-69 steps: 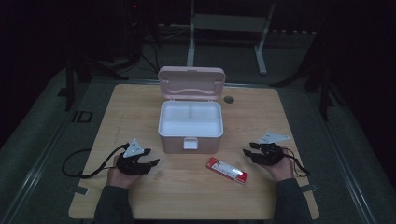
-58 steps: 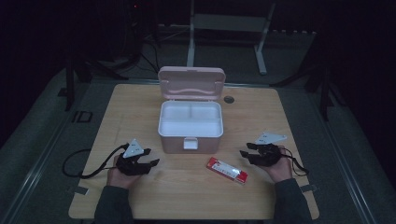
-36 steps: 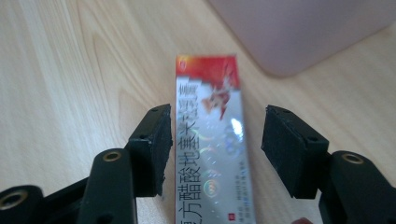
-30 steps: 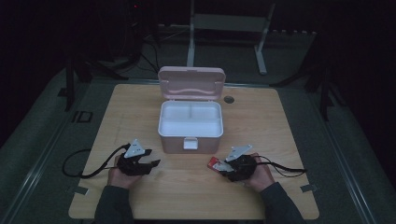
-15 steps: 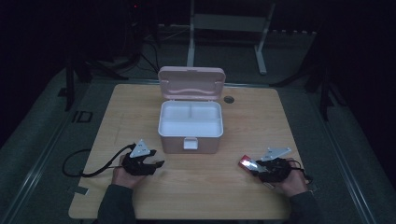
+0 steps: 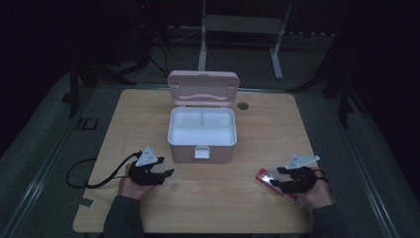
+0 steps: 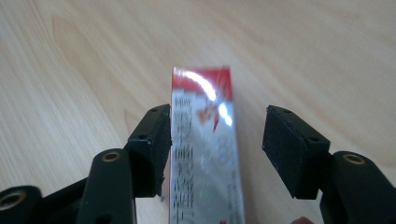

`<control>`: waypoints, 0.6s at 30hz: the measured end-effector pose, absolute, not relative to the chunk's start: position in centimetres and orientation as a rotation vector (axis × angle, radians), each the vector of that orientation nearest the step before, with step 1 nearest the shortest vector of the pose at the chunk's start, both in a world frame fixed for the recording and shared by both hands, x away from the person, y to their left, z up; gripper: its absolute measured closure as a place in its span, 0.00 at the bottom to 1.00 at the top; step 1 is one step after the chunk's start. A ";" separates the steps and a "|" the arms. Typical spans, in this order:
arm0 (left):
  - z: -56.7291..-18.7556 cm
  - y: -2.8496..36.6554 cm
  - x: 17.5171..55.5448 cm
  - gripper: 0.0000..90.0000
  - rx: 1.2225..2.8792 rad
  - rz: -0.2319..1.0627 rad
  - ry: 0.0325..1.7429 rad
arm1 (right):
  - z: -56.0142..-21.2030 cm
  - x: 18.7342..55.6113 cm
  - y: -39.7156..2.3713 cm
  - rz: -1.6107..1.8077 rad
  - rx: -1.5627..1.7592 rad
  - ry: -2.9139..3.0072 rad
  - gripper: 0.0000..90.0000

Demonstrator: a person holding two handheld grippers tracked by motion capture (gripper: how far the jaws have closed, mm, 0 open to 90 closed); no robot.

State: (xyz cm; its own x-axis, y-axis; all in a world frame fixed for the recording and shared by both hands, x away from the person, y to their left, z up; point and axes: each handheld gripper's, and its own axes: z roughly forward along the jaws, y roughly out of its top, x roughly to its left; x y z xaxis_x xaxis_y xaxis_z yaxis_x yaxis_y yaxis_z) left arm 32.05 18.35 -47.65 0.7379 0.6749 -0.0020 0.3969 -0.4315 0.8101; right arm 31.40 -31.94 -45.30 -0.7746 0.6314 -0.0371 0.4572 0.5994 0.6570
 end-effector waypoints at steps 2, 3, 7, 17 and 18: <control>-47.1 18.5 32.1 0.42 2.061 0.415 0.814 | -44.5 31.8 -31.5 0.967 0.886 2.545 0.47; -46.8 18.6 32.2 0.42 2.062 0.422 0.826 | -44.2 32.0 -31.2 0.976 0.881 2.542 0.47; -45.8 19.2 32.5 0.44 2.046 0.418 0.844 | -42.9 33.1 -29.6 0.989 0.850 2.522 0.48; -41.8 20.3 34.1 0.43 1.971 0.476 0.823 | -39.8 36.0 -25.8 1.073 0.800 2.462 0.49; -41.5 20.2 34.3 0.43 1.967 0.479 0.825 | -39.4 36.4 -25.3 1.081 0.795 2.451 0.49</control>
State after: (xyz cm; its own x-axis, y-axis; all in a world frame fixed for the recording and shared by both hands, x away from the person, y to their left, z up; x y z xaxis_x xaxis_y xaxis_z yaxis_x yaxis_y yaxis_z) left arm 34.33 20.18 -41.45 0.6998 0.7143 0.0027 0.3568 -0.3528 0.8650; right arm 36.43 -25.32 -39.45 -0.7834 0.6158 -0.0849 0.3527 0.5528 0.7550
